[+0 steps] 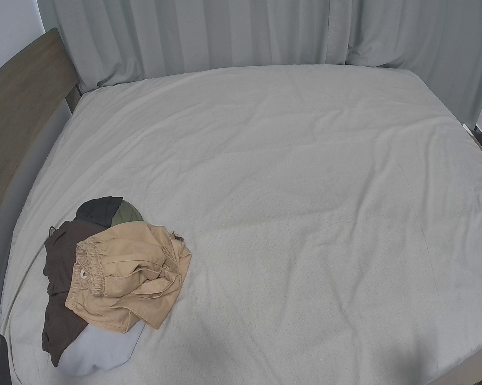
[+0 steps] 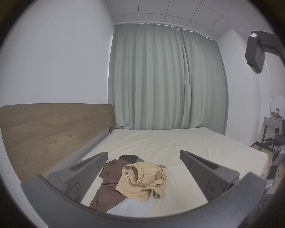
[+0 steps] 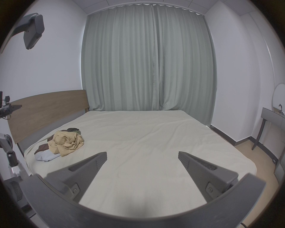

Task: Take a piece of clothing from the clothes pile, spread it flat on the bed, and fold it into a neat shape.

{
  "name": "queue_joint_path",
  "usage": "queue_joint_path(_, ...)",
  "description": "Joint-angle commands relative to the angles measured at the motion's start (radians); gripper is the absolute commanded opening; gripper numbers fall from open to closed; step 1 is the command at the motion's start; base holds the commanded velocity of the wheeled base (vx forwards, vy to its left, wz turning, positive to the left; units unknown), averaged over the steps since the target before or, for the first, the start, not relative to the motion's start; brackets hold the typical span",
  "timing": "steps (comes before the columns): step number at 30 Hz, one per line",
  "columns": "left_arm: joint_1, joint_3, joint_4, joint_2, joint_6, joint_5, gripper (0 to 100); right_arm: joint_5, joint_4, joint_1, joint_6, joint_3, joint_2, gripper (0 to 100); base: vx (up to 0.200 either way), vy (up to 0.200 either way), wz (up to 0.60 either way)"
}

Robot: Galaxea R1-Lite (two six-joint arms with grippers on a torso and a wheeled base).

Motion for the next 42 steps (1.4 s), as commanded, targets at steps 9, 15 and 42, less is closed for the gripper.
queue_joint_path(9, -0.024, -0.048, 0.021, 0.148, -0.042, -0.069, 100, 0.000, -0.001, 0.000, -0.001, 0.018, -0.016, 100, 0.000, 0.000, 0.00)
queue_joint_path(15, -0.035, -0.054, 0.038, 0.206, -0.117, -0.121, 100, 0.000, -0.001, 0.000, -0.001, 0.018, -0.016, 100, 0.000, 0.000, 0.00)
queue_joint_path(42, -0.033, -0.083, -0.074, 0.534, -0.194, -0.276, 100, 0.000, -0.001, 0.001, -0.001, 0.018, -0.016, 100, 0.000, 0.000, 0.00)
